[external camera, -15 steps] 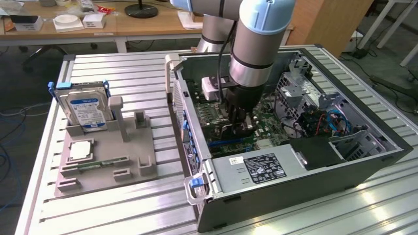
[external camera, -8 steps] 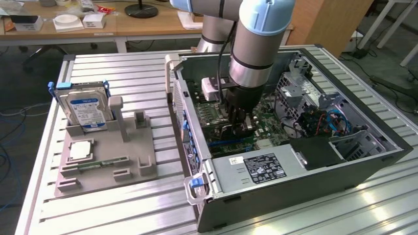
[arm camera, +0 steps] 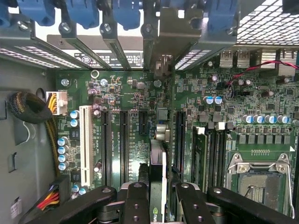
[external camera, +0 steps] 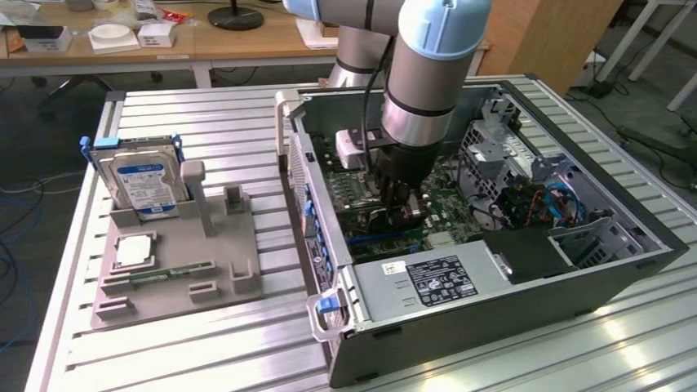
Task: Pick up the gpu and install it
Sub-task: 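Insert the gpu into the slot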
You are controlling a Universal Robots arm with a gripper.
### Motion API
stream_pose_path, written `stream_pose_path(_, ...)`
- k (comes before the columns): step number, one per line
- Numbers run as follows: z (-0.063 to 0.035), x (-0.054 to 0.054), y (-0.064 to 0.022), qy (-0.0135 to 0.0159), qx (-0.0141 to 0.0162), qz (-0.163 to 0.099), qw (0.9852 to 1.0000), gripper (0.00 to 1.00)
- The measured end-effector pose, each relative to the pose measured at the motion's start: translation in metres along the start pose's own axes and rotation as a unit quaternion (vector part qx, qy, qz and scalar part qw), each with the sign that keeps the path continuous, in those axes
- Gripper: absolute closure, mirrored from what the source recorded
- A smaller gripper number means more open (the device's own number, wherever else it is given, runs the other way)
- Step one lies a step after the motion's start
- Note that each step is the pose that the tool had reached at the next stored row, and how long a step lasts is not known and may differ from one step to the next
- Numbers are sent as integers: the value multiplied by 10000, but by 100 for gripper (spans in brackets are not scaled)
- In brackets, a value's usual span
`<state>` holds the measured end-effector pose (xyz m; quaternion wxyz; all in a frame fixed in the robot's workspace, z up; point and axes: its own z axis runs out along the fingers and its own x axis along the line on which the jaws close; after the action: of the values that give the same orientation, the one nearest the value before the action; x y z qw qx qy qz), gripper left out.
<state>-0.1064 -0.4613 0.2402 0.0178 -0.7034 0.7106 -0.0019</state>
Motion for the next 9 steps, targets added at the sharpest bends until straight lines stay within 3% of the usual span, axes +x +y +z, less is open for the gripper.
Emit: stream_pose_path(9, 21, 1, 1, -3, -1, 0, 10000, 73)
